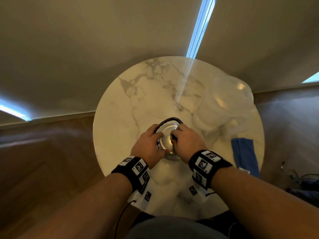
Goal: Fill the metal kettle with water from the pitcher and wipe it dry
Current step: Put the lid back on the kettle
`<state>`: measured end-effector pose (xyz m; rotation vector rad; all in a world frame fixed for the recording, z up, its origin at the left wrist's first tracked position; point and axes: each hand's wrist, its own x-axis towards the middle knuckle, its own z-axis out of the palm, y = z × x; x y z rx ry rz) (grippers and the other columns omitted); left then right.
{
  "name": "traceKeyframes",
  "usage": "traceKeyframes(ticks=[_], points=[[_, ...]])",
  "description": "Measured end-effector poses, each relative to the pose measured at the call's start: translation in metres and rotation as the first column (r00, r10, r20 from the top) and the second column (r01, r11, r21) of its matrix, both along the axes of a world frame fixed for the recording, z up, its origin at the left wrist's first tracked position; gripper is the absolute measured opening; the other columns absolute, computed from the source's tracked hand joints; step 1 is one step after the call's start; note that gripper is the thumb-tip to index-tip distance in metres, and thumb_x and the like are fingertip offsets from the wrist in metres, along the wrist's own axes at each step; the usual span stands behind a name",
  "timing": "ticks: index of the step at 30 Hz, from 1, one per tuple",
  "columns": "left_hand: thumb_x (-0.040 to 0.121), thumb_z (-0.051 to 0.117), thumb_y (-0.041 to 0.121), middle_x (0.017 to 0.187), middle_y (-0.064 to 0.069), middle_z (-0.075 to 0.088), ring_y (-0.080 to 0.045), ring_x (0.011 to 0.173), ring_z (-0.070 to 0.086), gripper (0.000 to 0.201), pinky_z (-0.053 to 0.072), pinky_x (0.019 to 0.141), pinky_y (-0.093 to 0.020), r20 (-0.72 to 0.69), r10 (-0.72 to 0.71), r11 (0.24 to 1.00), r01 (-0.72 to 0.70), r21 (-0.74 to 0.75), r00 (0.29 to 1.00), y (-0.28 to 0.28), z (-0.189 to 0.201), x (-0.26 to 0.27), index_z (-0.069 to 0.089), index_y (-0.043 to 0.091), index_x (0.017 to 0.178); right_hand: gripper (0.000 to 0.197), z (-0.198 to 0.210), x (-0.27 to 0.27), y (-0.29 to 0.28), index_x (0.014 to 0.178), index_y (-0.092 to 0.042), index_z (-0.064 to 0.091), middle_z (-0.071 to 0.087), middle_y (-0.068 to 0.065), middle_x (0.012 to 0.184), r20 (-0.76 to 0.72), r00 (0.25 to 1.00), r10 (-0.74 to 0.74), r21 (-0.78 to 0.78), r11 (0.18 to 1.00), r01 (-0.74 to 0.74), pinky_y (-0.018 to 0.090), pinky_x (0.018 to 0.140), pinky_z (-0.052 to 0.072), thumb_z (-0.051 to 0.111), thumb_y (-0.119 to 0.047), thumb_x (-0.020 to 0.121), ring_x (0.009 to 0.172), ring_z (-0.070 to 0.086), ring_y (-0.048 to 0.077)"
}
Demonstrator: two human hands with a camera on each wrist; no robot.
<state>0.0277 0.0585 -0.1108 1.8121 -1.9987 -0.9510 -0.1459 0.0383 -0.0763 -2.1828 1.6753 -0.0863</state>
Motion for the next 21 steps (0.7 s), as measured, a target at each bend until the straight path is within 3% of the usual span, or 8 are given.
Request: traceKeyframes(ticks=[4,10,13,16,18,21], points=[[0.075,0.083,0.034,0.162,0.005,0.036,-0.028,0.134,0.049,0.063,0.049,0.104,-0.038,0.006,-0.008,1.0,0.008,-0.006,1.0,0.003,0.001,-0.002,0.065,0.021,0.134,0.016,-0.002,0.0,-0.001,0.098,-0.008,0.075,0.065,0.01,0.106,-0.019,1.0,0.011,0.022,1.0,-0.01,0.029,0.069,0.036,0.066,-0.017,0.09,0.091,0.064,0.031],[0.078,0.081,0.034,0.163,0.005,0.033,-0.028,0.136,0.047,0.063,0.049,0.105,-0.04,0.023,-0.015,1.0,0.015,0.003,1.0,0.003,0.001,-0.003,0.062,0.021,0.136,0.013,-0.006,0.003,0.003,0.098,-0.01,0.075,0.066,0.008,0.106,0.009,0.998,-0.055,0.003,0.998,0.055,0.029,0.068,0.04,0.065,-0.011,0.089,0.091,0.065,0.029],[0.078,0.079,0.037,0.162,0.004,0.034,-0.029,0.136,0.048,0.064,0.05,0.105,-0.042,0.057,-0.038,0.999,0.037,0.01,0.998,0.003,0.001,-0.003,0.06,0.02,0.137,0.02,-0.003,0.001,0.001,0.107,-0.013,0.075,0.065,0.006,0.114,0.039,0.996,-0.08,0.049,0.996,0.078,0.032,0.075,0.048,0.062,-0.015,0.092,0.098,0.066,0.028],[0.08,0.076,0.035,0.162,-0.002,0.037,-0.031,0.138,0.046,0.061,0.048,0.108,-0.045,0.125,-0.061,0.998,0.063,-0.006,0.99,0.006,0.005,-0.003,0.061,0.018,0.137,0.037,0.007,-0.011,0.005,0.128,-0.018,0.068,0.063,0.005,0.131,0.111,0.983,-0.143,0.143,0.982,0.126,0.037,0.093,0.052,0.063,-0.023,0.092,0.113,0.064,0.027],[0.078,0.076,0.027,0.155,-0.009,0.049,-0.035,0.137,0.048,0.051,0.048,0.108,-0.049,0.148,-0.061,0.994,0.073,-0.082,0.987,0.011,0.008,-0.006,0.068,0.013,0.127,0.044,0.009,-0.029,0.019,0.135,-0.019,0.064,0.064,0.004,0.133,0.193,0.962,-0.195,0.162,0.973,0.165,0.039,0.098,0.051,0.064,-0.024,0.091,0.114,0.063,0.023],[0.076,0.069,0.027,0.14,-0.011,0.061,-0.035,0.128,0.056,0.033,0.05,0.104,-0.051,0.117,-0.074,0.965,0.1,-0.242,0.99,0.024,0.011,-0.011,0.073,0.014,0.107,0.035,0.002,-0.068,0.048,0.129,-0.025,0.068,0.068,-0.002,0.118,0.264,0.919,-0.292,0.176,0.952,0.252,0.038,0.092,0.054,0.062,-0.029,0.094,0.101,0.065,0.015]])
